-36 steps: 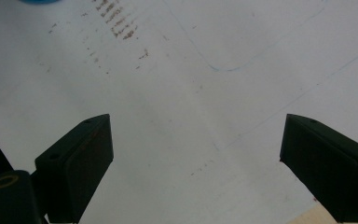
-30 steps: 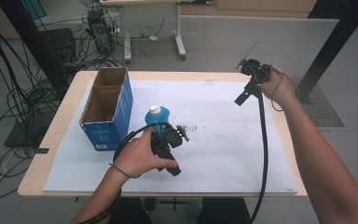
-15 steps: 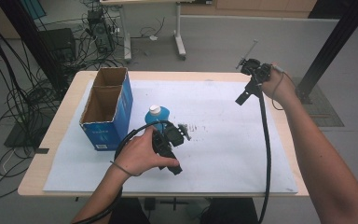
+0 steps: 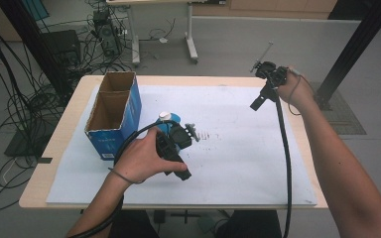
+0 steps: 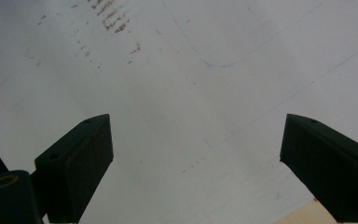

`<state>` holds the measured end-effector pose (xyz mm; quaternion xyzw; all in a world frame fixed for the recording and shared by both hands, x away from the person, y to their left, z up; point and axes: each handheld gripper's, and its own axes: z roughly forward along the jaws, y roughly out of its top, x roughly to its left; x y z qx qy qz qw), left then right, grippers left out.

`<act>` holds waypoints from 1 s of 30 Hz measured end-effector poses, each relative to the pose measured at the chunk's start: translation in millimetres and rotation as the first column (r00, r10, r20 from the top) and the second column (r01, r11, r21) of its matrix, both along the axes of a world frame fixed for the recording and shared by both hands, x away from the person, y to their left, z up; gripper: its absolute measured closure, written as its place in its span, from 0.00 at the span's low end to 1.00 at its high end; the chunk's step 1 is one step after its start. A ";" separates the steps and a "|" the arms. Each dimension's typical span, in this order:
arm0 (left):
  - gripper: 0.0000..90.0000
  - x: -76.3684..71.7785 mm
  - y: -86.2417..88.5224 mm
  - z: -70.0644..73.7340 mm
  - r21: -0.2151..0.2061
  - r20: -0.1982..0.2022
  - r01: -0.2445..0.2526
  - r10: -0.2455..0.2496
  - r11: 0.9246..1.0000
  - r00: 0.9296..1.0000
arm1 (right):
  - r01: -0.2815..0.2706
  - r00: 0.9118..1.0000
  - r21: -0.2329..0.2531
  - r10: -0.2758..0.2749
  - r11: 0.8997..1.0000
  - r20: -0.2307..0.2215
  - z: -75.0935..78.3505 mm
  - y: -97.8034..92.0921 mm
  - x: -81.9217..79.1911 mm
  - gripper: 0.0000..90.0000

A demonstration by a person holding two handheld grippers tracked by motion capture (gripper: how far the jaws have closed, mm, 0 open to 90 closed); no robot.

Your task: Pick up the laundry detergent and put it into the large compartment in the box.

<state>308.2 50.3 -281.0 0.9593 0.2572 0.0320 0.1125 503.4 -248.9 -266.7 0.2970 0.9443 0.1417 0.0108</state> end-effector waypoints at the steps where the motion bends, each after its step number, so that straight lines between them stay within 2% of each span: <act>1: 0.09 0.5 0.3 2.8 -0.001 0.006 -0.001 0.001 1.000 1.000 | 0.001 1.000 -0.003 -0.001 1.000 0.002 0.5 -0.2 -0.1 0.10; 2: 0.09 2.2 1.2 10.3 -0.003 0.018 -0.013 0.013 1.000 1.000 | 0.000 1.000 -0.003 0.000 1.000 0.002 1.1 -0.5 -0.2 0.10; 5: 0.09 3.9 1.9 16.2 -0.001 0.026 -0.013 0.013 1.000 1.000 | 0.023 1.000 -0.008 -0.023 1.000 -0.007 3.2 0.1 -1.7 0.10; 6: 0.09 6.3 3.0 23.5 -0.009 0.034 -0.016 0.017 1.000 0.999 | 0.003 1.000 -0.006 -0.003 1.000 0.006 2.5 -1.6 -0.9 0.10; 10: 0.09 10.9 5.1 32.3 -0.015 0.049 -0.027 0.027 1.000 0.998 | 0.010 1.000 -0.005 -0.010 1.000 0.004 3.3 -2.1 -1.4 0.10; 12: 0.09 13.7 6.0 37.4 0.003 0.066 -0.032 0.032 0.999 0.997 | 0.005 1.000 -0.004 -0.005 1.000 0.006 2.8 -3.3 -0.9 0.10; 13: 0.09 15.7 6.2 42.5 0.026 0.083 -0.038 0.036 0.999 0.996 | 0.006 1.000 -0.001 -0.006 1.000 0.006 2.6 -3.6 -0.9 0.10; 26: 0.09 38.3 20.0 81.9 0.028 0.130 -0.088 0.084 0.996 0.988 | 0.005 1.000 -0.002 -0.005 1.000 0.003 4.0 -0.8 1.6 0.10; 30: 0.09 42.0 21.8 90.0 0.025 0.138 -0.094 0.090 0.995 0.986 | 0.006 1.000 0.001 -0.006 1.000 0.004 4.7 -0.5 2.7 0.10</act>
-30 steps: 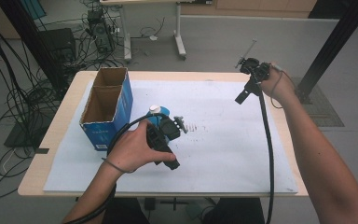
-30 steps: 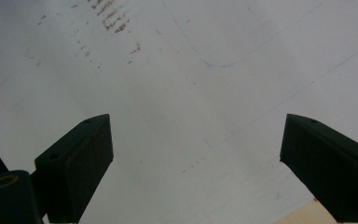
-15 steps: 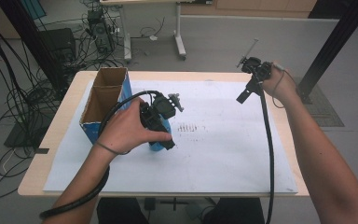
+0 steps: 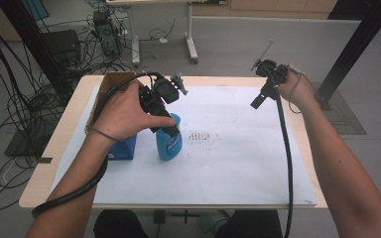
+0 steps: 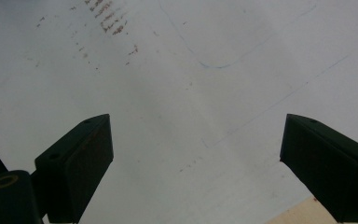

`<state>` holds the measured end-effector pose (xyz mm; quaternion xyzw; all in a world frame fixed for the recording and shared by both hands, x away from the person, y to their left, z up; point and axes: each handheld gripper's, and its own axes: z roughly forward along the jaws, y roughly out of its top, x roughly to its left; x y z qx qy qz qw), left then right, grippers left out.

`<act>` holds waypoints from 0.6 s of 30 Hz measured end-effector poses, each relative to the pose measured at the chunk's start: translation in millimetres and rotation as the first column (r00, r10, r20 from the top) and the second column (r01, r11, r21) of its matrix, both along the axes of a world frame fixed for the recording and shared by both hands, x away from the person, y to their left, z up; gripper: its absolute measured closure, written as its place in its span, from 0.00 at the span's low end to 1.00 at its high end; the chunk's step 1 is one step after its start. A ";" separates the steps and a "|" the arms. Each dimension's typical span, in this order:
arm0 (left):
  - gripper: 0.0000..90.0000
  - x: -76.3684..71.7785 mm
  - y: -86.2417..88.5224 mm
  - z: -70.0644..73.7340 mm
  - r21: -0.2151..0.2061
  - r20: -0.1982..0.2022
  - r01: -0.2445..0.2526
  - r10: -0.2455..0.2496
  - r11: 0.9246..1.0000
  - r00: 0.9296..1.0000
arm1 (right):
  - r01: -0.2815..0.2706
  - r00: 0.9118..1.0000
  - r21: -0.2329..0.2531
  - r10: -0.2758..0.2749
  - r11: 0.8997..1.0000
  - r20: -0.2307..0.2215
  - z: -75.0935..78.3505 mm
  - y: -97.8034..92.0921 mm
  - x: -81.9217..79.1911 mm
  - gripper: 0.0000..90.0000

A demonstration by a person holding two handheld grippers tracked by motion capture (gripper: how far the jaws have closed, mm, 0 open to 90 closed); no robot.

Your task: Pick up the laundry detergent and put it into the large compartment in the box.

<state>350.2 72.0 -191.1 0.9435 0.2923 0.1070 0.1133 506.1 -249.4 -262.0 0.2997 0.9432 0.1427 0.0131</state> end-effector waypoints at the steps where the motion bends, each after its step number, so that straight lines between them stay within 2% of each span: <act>1: 0.09 1.5 0.8 2.8 -0.004 0.003 0.001 -0.001 1.000 1.000 | 0.007 1.000 -0.001 -0.007 1.000 -0.005 0.7 0.7 -0.3 0.10; 4: 0.09 8.6 2.9 10.0 -0.002 0.009 -0.009 0.009 1.000 1.000 | 0.011 1.000 -0.005 -0.011 1.000 -0.008 1.7 2.8 -0.1 0.10; 7: 0.09 11.8 3.8 11.3 -0.001 0.008 -0.015 0.015 1.000 1.000 | -0.011 1.000 -0.007 0.011 1.000 0.001 0.9 3.2 1.1 0.10; 9: 0.09 15.3 4.6 13.0 -0.001 0.012 -0.021 0.021 1.000 1.000 | -0.012 1.000 -0.009 0.012 1.000 -0.002 0.8 3.5 1.1 0.10; 10: 0.09 17.4 5.5 15.0 0.001 0.009 -0.021 0.021 1.000 1.000 | 0.009 1.000 -0.012 -0.009 1.000 -0.008 2.0 5.3 -0.1 0.10; 15: 0.09 22.3 7.0 18.7 0.004 0.013 -0.037 0.037 0.999 0.999 | -0.006 1.000 -0.006 0.006 1.000 -0.002 1.3 3.6 1.4 0.10; 17: 0.09 24.2 7.3 20.8 0.006 0.012 -0.036 0.036 0.999 0.999 | 0.010 1.000 -0.006 -0.010 1.000 -0.012 2.1 3.9 0.5 0.10; 18: 0.08 25.8 6.8 22.1 0.007 0.010 -0.040 0.040 0.999 0.999 | -0.005 1.000 -0.007 0.005 1.000 -0.003 1.6 2.5 1.3 0.10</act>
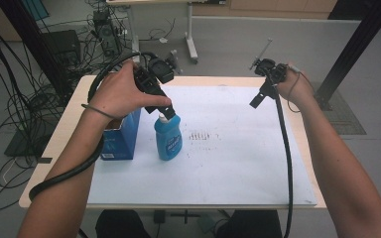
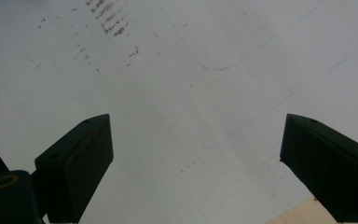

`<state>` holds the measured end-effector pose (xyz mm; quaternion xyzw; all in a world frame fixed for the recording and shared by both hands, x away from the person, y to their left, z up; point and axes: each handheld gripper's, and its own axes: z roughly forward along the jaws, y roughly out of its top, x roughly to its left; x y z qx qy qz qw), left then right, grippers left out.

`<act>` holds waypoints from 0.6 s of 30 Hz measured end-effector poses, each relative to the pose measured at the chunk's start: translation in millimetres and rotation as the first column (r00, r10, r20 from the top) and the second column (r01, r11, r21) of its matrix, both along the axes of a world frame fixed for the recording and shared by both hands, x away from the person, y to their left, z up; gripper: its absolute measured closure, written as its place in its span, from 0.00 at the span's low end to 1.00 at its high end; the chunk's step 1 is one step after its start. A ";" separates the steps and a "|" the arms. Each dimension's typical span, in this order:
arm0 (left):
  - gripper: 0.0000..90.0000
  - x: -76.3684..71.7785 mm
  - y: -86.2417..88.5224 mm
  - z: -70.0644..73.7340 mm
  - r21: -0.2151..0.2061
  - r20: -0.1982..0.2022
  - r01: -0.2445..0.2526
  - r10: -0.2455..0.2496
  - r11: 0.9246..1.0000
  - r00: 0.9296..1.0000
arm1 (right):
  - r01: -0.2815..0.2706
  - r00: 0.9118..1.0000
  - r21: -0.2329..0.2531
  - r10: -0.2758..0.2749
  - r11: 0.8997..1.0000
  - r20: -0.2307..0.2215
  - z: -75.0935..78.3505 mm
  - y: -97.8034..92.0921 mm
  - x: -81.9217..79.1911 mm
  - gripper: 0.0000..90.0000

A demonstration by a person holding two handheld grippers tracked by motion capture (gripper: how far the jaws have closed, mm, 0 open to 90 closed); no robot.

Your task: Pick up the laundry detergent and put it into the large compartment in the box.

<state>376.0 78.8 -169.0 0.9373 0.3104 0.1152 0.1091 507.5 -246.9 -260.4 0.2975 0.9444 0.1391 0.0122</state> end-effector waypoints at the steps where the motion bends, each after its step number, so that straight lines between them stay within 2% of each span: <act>1: 0.08 0.0 0.0 0.0 0.000 0.000 0.000 0.000 1.000 1.000 | 0.000 1.000 0.000 0.000 1.000 0.000 0.0 0.0 0.0 0.10; 15: 0.08 15.2 -0.9 -5.5 -0.009 -0.030 -0.013 0.013 1.000 0.999 | 0.013 1.000 -0.005 -0.013 1.000 -0.010 0.3 2.6 -0.9 0.10; 18: 0.08 17.0 -0.1 -8.2 -0.009 -0.038 -0.017 0.017 1.000 0.999 | -0.003 1.000 -0.003 0.003 1.000 -0.001 -0.3 1.9 -0.1 0.10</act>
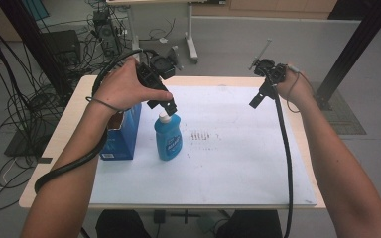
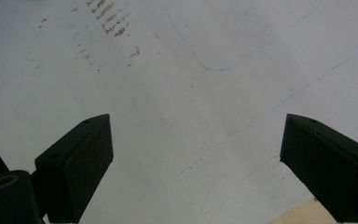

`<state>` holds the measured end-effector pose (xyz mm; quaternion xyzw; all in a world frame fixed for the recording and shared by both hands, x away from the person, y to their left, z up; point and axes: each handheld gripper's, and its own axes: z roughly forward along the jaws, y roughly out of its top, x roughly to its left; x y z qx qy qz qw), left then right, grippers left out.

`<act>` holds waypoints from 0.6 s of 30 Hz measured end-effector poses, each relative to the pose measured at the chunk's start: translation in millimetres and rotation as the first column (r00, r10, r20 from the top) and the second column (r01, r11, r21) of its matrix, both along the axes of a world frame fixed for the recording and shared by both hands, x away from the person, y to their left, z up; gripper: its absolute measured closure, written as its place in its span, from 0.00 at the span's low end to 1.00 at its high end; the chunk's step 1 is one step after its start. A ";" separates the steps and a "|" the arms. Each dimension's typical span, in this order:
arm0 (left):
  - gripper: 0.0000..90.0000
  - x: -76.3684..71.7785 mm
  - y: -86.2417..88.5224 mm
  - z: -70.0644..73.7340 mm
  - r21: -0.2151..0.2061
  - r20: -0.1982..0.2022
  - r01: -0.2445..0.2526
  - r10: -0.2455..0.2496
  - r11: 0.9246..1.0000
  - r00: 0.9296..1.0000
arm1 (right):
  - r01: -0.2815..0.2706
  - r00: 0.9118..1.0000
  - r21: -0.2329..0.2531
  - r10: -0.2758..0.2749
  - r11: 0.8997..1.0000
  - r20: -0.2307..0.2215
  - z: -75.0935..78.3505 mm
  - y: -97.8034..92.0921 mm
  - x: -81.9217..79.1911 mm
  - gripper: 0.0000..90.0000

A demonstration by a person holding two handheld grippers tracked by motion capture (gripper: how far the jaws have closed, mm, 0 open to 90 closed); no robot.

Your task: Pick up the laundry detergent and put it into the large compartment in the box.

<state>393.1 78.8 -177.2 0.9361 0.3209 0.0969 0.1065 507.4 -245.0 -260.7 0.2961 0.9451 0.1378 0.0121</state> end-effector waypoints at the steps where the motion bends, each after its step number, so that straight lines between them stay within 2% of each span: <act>1: 0.08 0.3 -0.1 -0.8 0.001 -0.004 -0.002 0.002 1.000 1.000 | 0.003 1.000 -0.001 -0.003 1.000 -0.004 0.0 0.1 -0.1 0.10; 6: 0.08 2.8 -1.1 -7.9 0.001 -0.023 0.001 -0.001 1.000 1.000 | 0.020 1.000 -0.007 -0.021 1.000 -0.013 0.4 2.2 -1.1 0.10; 8: 0.08 3.6 -1.6 -10.9 0.001 -0.030 0.003 -0.003 1.000 1.000 | 0.001 1.000 -0.007 -0.001 1.000 -0.008 -0.1 1.7 -0.1 0.10; 10: 0.08 4.2 -1.9 -14.1 -0.002 -0.039 0.003 -0.003 1.000 0.999 | 0.021 1.000 -0.007 -0.021 1.000 -0.014 0.1 3.0 -1.2 0.10; 13: 0.08 5.2 -2.5 -19.8 0.000 -0.048 0.003 -0.003 1.000 0.999 | 0.000 1.000 -0.003 0.000 1.000 -0.008 -1.6 2.2 -0.1 0.10; 18: 0.08 6.3 -3.1 -27.7 0.002 -0.059 0.000 0.000 1.000 0.998 | 0.003 1.000 0.003 -0.003 1.000 -0.012 -1.9 2.5 -0.3 0.10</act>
